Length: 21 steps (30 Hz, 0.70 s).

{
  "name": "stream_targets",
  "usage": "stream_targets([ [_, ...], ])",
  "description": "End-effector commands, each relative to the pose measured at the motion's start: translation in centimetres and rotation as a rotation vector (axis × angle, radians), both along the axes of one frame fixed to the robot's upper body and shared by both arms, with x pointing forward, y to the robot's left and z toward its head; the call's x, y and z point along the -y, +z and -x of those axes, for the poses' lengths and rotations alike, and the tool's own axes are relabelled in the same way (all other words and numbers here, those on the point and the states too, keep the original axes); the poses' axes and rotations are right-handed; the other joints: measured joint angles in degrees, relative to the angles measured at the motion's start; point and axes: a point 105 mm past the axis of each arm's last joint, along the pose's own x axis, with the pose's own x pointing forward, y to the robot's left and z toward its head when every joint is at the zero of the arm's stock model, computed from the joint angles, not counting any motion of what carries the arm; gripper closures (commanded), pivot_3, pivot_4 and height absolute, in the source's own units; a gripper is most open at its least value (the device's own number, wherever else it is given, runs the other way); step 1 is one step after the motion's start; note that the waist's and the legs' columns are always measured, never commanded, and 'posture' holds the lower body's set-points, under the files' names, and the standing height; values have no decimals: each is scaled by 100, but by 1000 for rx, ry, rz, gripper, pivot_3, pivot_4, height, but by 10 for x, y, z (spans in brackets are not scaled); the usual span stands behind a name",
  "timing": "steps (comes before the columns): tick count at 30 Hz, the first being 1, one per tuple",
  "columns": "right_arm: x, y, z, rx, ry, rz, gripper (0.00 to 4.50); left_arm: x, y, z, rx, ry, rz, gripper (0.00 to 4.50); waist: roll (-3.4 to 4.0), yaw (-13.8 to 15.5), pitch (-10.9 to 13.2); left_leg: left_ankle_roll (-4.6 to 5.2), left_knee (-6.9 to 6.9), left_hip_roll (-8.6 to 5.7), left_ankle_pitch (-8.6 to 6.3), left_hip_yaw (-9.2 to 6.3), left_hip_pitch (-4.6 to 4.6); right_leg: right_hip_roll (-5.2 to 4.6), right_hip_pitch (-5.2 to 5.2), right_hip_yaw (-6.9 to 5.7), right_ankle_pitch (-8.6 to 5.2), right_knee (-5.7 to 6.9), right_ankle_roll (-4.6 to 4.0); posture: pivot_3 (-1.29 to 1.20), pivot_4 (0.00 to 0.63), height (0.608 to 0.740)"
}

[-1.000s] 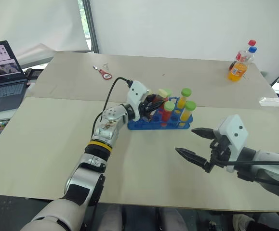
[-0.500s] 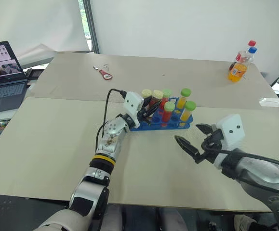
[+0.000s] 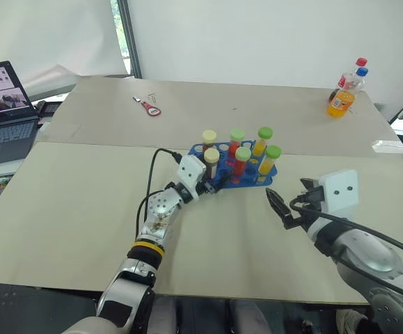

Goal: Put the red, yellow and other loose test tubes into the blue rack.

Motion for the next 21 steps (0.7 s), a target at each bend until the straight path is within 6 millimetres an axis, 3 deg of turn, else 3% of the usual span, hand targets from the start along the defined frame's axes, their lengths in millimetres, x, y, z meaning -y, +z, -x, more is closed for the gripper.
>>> stream_targets([
  [1,12,17,-6,78,29,53,0,-19,14,7,54,-15,-46,43,1,-21,0,0,0,0,0,0,0,0,0,0,0,0,0,0,150,733],
  [6,29,24,-10,57,200,186,0,-65,19,24,2,-7,-218,43,3,-96,-1,0,-6,4,0,0,6,0,0,1,0,1,0,0,150,733],
  [11,62,42,-12,15,334,283,0,-126,29,39,-137,42,-434,43,4,-96,1,0,-7,10,0,3,14,1,6,0,-1,-2,0,0,150,733],
  [16,81,56,-8,-66,458,368,0,-184,43,53,-239,126,-616,43,5,-94,4,0,-25,29,0,21,39,3,11,4,-4,-5,-5,0,150,733],
  [21,89,60,-6,-123,515,403,0,-215,58,63,-300,156,-660,43,6,-76,5,-1,-37,39,-1,39,43,4,7,3,-7,-7,-11,0,150,733],
])
